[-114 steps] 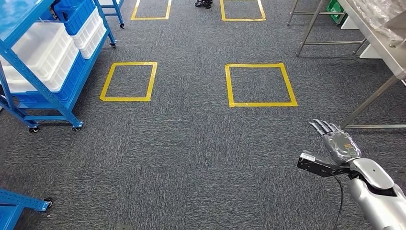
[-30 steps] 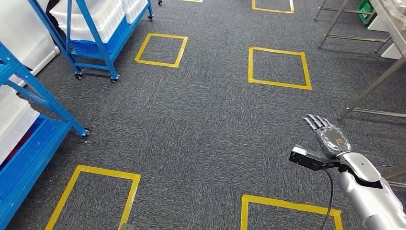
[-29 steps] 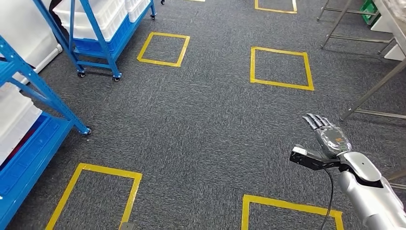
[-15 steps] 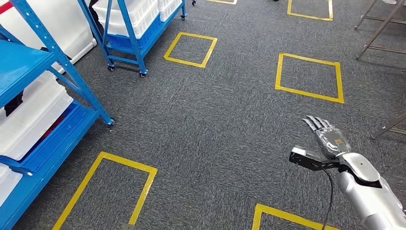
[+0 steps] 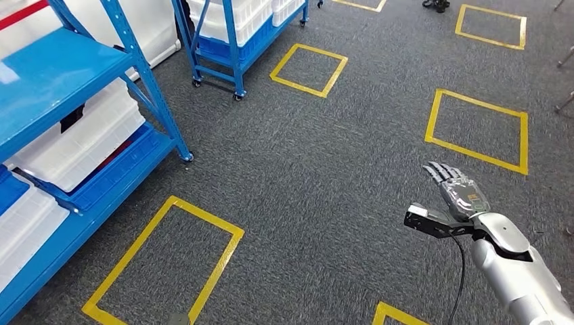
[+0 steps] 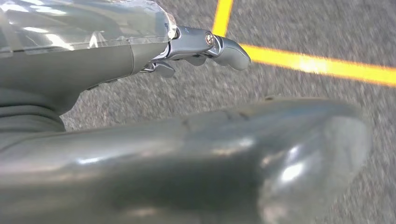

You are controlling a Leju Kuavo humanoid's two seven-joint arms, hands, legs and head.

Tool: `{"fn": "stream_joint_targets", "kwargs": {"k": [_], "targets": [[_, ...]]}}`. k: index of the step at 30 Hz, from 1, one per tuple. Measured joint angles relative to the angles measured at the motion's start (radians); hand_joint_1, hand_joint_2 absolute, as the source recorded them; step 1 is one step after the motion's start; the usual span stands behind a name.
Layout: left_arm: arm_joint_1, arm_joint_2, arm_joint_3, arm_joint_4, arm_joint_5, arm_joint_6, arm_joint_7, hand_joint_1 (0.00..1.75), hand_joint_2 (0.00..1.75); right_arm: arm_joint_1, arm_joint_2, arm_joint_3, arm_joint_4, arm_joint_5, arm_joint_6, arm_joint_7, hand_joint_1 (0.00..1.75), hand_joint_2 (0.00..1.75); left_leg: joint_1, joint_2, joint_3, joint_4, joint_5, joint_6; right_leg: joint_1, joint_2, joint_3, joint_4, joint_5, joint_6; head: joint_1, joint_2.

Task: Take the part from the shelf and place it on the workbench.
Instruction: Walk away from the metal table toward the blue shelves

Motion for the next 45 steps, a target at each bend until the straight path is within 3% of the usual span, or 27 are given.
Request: {"fn": "stream_joint_targets", "kwargs": {"k": [2,3,4,5,6,7,9,11,13,15,17,19,20,21,24,26,29,38,41,43,45], "targets": [[-0.002,0.001,0.0,0.0,-0.001,0.003,0.003,0.0,0.0,0.006,-0.002,0.0,0.002,-0.004,-0.002,0.001,0.0,0.0,-0.001,-0.018,0.001,-0.002,0.003,0.008,-0.002,0.045,-0.06,0.125,-0.064,0.0,0.0,0.0],[-0.002,0.001,0.0,0.0,-0.001,0.003,0.004,0.0,0.0,0.011,-0.002,0.0,0.004,-0.005,-0.004,0.002,0.0,0.0,-0.003,-0.029,0.0,-0.001,0.003,0.01,-0.001,0.053,-0.097,0.196,-0.09,0.0,0.0,0.0],[-0.001,0.001,0.0,0.0,-0.002,0.003,0.006,0.0,0.0,0.017,-0.002,0.0,0.005,-0.005,-0.005,0.003,0.0,0.0,-0.004,-0.04,0.0,0.0,0.003,0.01,-0.001,0.057,-0.123,0.243,-0.099,0.0,0.0,0.0],[0.0,0.001,0.0,0.0,-0.002,0.003,0.007,0.0,0.0,0.023,-0.002,0.0,0.006,-0.006,-0.007,0.003,0.0,0.0,-0.005,-0.052,0.0,0.002,0.002,0.01,-0.001,0.058,-0.132,0.25,-0.087,-0.001,0.0,0.0],[0.0,0.001,0.0,0.0,-0.002,0.003,0.007,0.0,0.0,0.028,-0.002,0.0,0.007,-0.006,-0.008,0.003,0.0,0.0,-0.005,-0.064,0.0,0.004,0.002,0.01,-0.001,0.06,-0.12,0.216,-0.056,-0.003,0.0,0.0],[0.0,0.001,0.0,0.0,-0.002,0.003,0.007,0.0,0.0,0.029,-0.002,0.0,0.007,-0.006,-0.008,0.003,0.0,0.0,-0.005,-0.075,0.0,0.008,0.0,0.008,-0.002,0.067,-0.091,0.147,-0.014,-0.006,0.0,0.0],[-0.001,0.001,0.0,0.0,-0.003,0.004,0.007,0.0,0.0,0.029,-0.003,0.0,0.007,-0.006,-0.01,0.003,0.0,0.0,-0.007,-0.095,-0.003,0.018,-0.004,0.002,-0.003,0.094,-0.034,0.021,0.04,-0.01,0.0,0.0],[0.001,0.001,0.0,0.0,-0.003,0.004,0.007,0.0,0.0,0.029,-0.003,0.0,0.007,-0.007,-0.012,0.003,0.0,0.0,-0.007,-0.11,-0.009,0.022,-0.005,-0.006,0.001,0.102,-0.017,-0.018,0.045,-0.013,0.0,0.0],[0.004,0.001,0.0,0.0,-0.003,0.004,0.007,0.0,0.0,0.028,-0.001,0.0,0.008,-0.008,-0.012,0.003,0.0,0.0,-0.006,-0.118,-0.013,0.022,-0.005,-0.017,0.002,0.084,-0.016,-0.023,0.05,-0.021,0.0,0.0],[0.005,0.002,0.0,0.0,-0.002,0.005,0.007,0.0,0.0,0.027,0.0,0.0,0.007,-0.008,-0.011,0.003,0.0,0.0,-0.008,-0.087,-0.03,0.058,-0.032,-0.027,-0.002,0.067,-0.014,-0.03,0.053,-0.034,0.0,0.0],[0.004,0.002,0.0,0.0,-0.001,0.005,0.007,0.0,0.0,0.029,0.0,0.0,0.007,-0.009,-0.007,0.003,0.0,0.0,-0.007,-0.041,-0.079,0.169,-0.096,-0.036,-0.001,0.051,-0.013,-0.033,0.054,-0.043,-0.001,0.0],[0.004,0.002,0.0,0.0,-0.001,0.005,0.007,0.0,0.0,0.03,0.0,0.0,0.008,-0.01,0.0,0.003,0.0,0.0,-0.001,-0.022,-0.134,0.294,-0.148,-0.042,0.001,0.038,-0.013,-0.033,0.054,-0.044,-0.001,0.0],[0.005,0.002,0.0,0.0,-0.002,0.004,0.007,0.0,0.0,0.03,0.0,0.0,0.009,-0.01,0.005,0.003,0.0,0.0,0.001,-0.019,-0.141,0.314,-0.148,-0.044,0.001,0.031,-0.013,-0.033,0.054,-0.044,-0.001,0.0],[0.005,0.002,0.0,0.0,-0.003,0.003,0.007,0.0,0.0,0.029,0.0,0.0,0.01,-0.011,0.01,0.003,0.0,0.0,0.002,-0.017,-0.128,0.292,-0.128,-0.044,0.001,0.026,-0.013,-0.032,0.053,-0.044,-0.001,0.0],[0.003,0.004,0.0,0.0,-0.007,0.001,0.01,0.0,0.0,0.027,0.001,0.0,0.011,-0.014,0.013,0.002,0.0,0.0,0.0,-0.005,-0.019,0.083,-0.04,-0.034,0.002,0.017,-0.01,-0.032,0.052,-0.038,-0.001,0.0],[0.002,0.006,0.0,0.0,-0.01,0.001,0.012,0.0,0.0,0.028,0.001,0.0,0.011,-0.017,0.01,0.002,0.0,0.0,-0.004,0.002,0.016,0.014,-0.025,-0.027,0.006,0.014,-0.011,-0.03,0.051,-0.032,-0.001,0.0],[0.004,0.005,-0.001,0.0,-0.012,0.001,0.016,0.0,0.0,0.035,0.001,0.0,0.012,-0.019,0.004,0.001,0.0,0.0,-0.006,-0.002,0.018,0.008,-0.023,-0.029,0.007,0.012,-0.012,-0.028,0.05,-0.032,0.0,0.0],[0.001,0.006,-0.002,0.0,-0.013,-0.004,0.034,0.0,0.0,0.036,0.001,0.0,0.01,-0.009,0.01,0.004,0.0,0.0,-0.011,-0.002,0.014,0.012,-0.025,-0.016,0.002,0.012,-0.008,-0.042,0.059,-0.015,0.0,0.0],[0.0,0.008,-0.002,0.0,-0.013,-0.017,0.041,0.0,0.0,0.034,0.005,0.0,0.01,-0.008,0.017,0.004,0.0,0.0,-0.015,-0.003,0.011,0.004,-0.031,0.006,-0.005,0.01,-0.003,-0.044,0.072,0.003,0.0,0.0],[-0.001,0.007,-0.002,0.0,-0.014,-0.024,0.047,0.0,0.0,0.03,0.008,0.001,0.011,-0.007,0.021,0.003,0.0,0.0,-0.011,-0.008,0.032,-0.019,-0.033,0.02,-0.006,0.013,-0.005,-0.028,0.079,0.012,0.0,0.0],[-0.003,0.006,-0.003,0.0,-0.014,-0.027,0.051,0.0,0.0,0.025,0.01,0.002,0.011,-0.007,0.024,0.002,0.0,0.0,-0.008,-0.014,0.057,-0.034,-0.034,0.029,-0.009,0.032,-0.036,0.027,0.052,0.014,0.0,0.0]]}}
